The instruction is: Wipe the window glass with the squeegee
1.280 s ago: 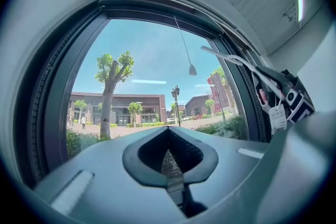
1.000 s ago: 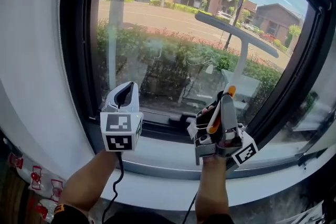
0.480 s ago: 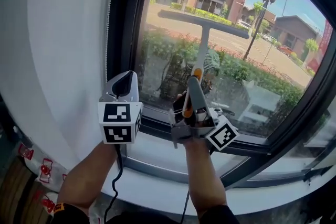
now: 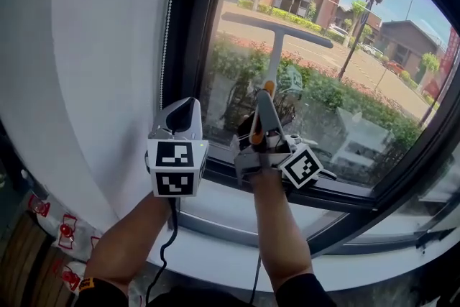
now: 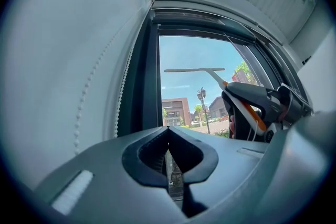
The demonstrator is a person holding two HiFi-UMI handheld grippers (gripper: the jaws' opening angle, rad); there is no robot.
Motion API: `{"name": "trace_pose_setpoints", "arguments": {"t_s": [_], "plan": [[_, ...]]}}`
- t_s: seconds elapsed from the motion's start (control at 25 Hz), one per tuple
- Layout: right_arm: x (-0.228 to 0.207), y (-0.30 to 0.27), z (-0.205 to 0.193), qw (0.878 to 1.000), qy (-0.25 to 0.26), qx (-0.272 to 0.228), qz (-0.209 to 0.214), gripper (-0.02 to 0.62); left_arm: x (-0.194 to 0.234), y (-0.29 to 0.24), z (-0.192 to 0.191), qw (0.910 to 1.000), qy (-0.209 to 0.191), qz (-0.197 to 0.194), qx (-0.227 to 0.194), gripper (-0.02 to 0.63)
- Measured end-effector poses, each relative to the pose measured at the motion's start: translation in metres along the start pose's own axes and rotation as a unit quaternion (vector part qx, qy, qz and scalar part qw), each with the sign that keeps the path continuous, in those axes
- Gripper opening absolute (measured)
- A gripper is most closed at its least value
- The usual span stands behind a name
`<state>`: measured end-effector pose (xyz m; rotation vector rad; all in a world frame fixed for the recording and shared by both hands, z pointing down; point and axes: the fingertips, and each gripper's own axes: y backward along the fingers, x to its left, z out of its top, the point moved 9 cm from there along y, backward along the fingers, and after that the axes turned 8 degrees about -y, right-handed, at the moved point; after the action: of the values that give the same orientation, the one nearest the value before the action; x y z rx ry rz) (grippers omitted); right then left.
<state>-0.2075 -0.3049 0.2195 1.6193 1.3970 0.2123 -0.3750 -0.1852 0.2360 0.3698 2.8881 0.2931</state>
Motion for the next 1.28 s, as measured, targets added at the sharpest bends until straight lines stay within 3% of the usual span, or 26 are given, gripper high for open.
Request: {"name": "trace_pose_setpoints", "arguments": {"t_s": [0.24, 0.6, 1.28], "plan": [[-0.009, -0.02, 0.005, 1.0, 0.008, -0.008, -0.015, 0.044, -0.002, -0.002, -0.004, 0.9999, 0.003, -0.01, 0.003, 0.018], [-0.019, 0.004, -0.011, 0.999, -0.018, -0.01, -0.035, 0.044, -0.008, 0.004, -0.023, 0.9995, 0.003, -0.021, 0.023, 0.018], [-0.047, 0.109, -0.096, 0.989, -0.091, -0.018, -0.114, 0.046, -0.036, 0.03, -0.126, 0.9914, 0.014, -0.045, 0.122, 0.018]]}}
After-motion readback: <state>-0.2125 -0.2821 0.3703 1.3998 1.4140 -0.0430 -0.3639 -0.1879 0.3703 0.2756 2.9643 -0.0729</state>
